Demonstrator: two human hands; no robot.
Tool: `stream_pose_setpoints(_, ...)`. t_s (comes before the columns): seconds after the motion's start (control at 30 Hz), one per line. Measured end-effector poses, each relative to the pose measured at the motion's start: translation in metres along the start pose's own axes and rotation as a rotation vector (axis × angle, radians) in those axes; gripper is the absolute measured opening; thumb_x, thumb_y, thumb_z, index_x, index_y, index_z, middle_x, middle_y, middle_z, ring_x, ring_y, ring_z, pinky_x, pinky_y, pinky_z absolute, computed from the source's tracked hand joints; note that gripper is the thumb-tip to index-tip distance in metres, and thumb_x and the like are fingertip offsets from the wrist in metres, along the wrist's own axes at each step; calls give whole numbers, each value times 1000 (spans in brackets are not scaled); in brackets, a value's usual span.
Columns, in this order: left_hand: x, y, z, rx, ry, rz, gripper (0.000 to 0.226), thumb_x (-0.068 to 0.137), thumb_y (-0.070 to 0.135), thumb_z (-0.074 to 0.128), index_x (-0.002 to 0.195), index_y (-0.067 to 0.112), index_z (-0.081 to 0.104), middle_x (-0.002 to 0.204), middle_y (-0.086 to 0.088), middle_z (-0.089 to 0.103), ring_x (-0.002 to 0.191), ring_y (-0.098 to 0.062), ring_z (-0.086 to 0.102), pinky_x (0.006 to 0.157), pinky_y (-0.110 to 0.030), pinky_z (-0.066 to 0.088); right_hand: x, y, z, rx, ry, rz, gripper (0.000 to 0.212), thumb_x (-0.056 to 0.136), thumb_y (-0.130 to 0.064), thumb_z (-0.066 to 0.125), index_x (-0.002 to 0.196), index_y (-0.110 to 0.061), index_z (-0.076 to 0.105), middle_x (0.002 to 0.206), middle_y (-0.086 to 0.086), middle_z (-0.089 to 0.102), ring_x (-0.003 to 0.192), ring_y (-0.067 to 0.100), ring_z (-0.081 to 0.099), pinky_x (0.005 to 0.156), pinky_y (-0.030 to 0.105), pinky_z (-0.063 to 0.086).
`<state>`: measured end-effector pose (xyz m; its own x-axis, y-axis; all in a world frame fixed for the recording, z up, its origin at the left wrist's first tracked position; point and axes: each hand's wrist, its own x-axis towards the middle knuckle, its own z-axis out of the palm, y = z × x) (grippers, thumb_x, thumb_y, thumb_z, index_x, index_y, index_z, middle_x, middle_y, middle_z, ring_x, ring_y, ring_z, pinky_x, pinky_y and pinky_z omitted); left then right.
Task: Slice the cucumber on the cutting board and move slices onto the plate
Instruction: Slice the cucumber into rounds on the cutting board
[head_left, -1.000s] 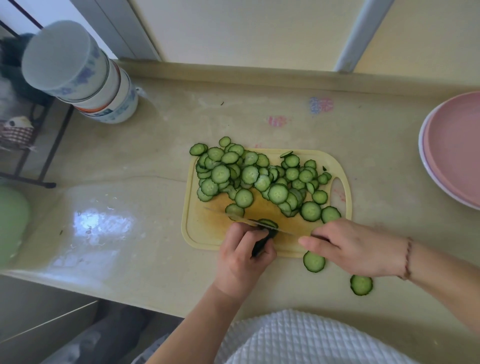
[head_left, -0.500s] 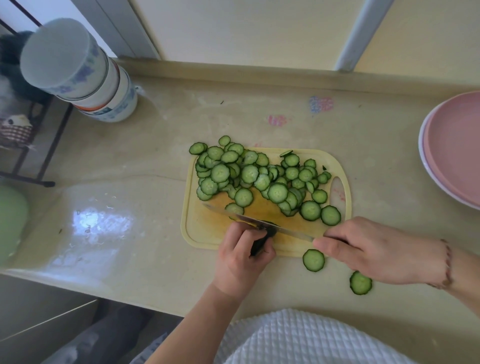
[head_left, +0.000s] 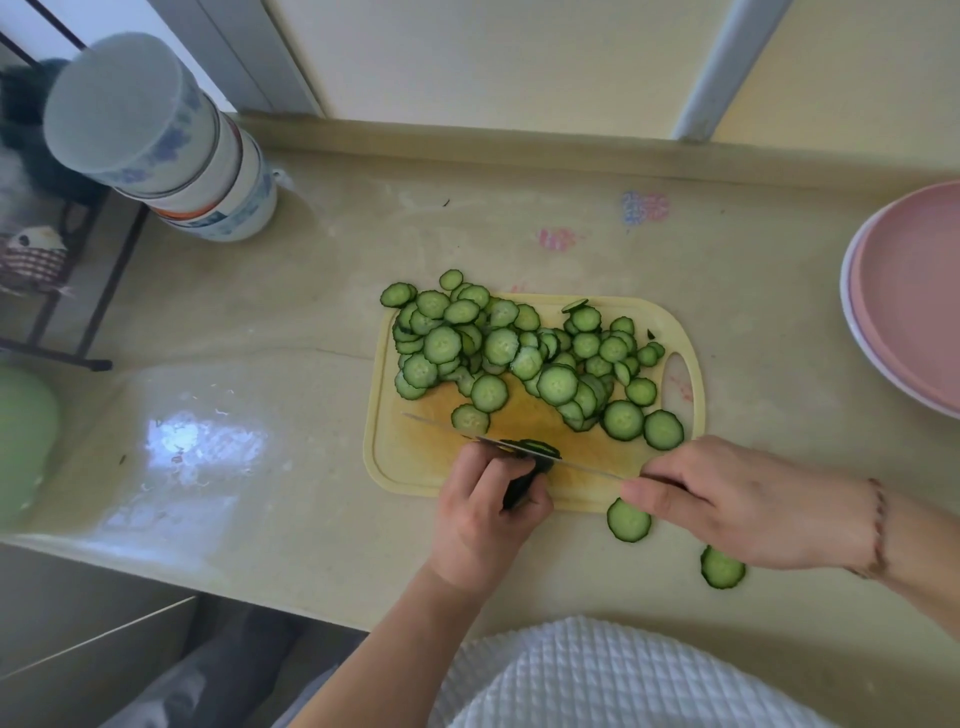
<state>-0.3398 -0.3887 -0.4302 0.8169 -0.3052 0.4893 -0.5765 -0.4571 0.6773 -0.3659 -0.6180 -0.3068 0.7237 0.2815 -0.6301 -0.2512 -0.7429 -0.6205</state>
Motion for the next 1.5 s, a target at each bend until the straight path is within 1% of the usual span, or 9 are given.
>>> stream_pose_setpoints(0.13, 1, 1, -1, 2, -7, 6, 21, 80, 10, 73, 95, 15, 60, 93, 5, 51, 74, -14, 59, 68, -14, 49, 17, -1, 10, -54, 14, -1, 65, 83, -74, 24, 61, -16, 39, 52, -4, 35, 45, 9, 32, 49, 33, 39)
stream_pose_setpoints(0.3, -1, 1, -2, 0, -8, 13, 19, 78, 6, 75, 94, 9, 65, 97, 3, 54, 76, -16, 61, 70, -15, 49, 22, 0, 5, 17, 32, 3, 64, 83, -72, 28, 60, -13, 39, 52, -1, 32, 45, 9, 28, 46, 24, 29)
stream_pose_setpoints(0.47, -1, 1, -1, 35, -8, 21, 22, 80, 10, 74, 96, 13, 59, 98, 3, 54, 81, -14, 60, 72, -16, 51, 5, -2, -2, 83, 2, 16, 57, 88, -63, 37, 61, -13, 37, 52, 0, 30, 44, 10, 26, 44, 26, 27)
stream_pose_setpoints(0.63, -4, -1, -1, 46, 2, -12, 20, 80, 14, 73, 94, 15, 59, 88, -2, 58, 72, -13, 57, 63, -14, 48, -5, -2, -4, 54, -9, 1, 63, 84, -71, 35, 61, -12, 39, 51, -1, 32, 45, 13, 28, 46, 33, 31)
stream_pose_setpoints(0.8, -5, -2, 0, 28, 3, -26, 18, 81, 14, 72, 93, 15, 58, 87, 0, 53, 73, -13, 55, 73, -5, 39, -7, 1, -3, 29, 16, -22, 67, 84, -77, 32, 59, -15, 38, 49, -4, 31, 45, 12, 29, 46, 38, 34)
stream_pose_setpoints(0.97, -4, 0, 0, 30, 8, -3, 18, 80, 11, 71, 93, 15, 59, 88, 2, 50, 71, -14, 54, 66, -14, 44, -3, 2, 2, -14, 30, -21, 70, 82, -82, 27, 60, -16, 38, 49, -5, 31, 45, 10, 29, 46, 37, 35)
stream_pose_setpoints(1.2, -1, 2, -2, 38, -11, 21, 21, 80, 9, 73, 94, 16, 59, 88, 5, 47, 67, -19, 55, 59, -23, 46, 20, -4, 17, -70, 54, -10, 66, 85, -73, 23, 62, -14, 41, 53, -3, 36, 45, 9, 32, 48, 30, 36)
stream_pose_setpoints(1.37, -3, 1, -8, 29, -38, 20, 23, 81, 12, 74, 99, 14, 61, 91, 4, 49, 69, -16, 55, 64, -14, 43, 23, -5, 12, -43, 51, -13, 65, 85, -72, 25, 60, -13, 38, 52, -2, 32, 44, 10, 30, 47, 27, 32)
stream_pose_setpoints(1.5, -5, -1, -9, 58, -55, 42, 22, 81, 10, 75, 98, 12, 61, 87, -2, 54, 69, -20, 58, 61, -22, 48, 9, -8, 4, 23, 19, -13, 63, 85, -69, 31, 61, -11, 38, 51, -2, 31, 44, 9, 27, 45, 27, 30)
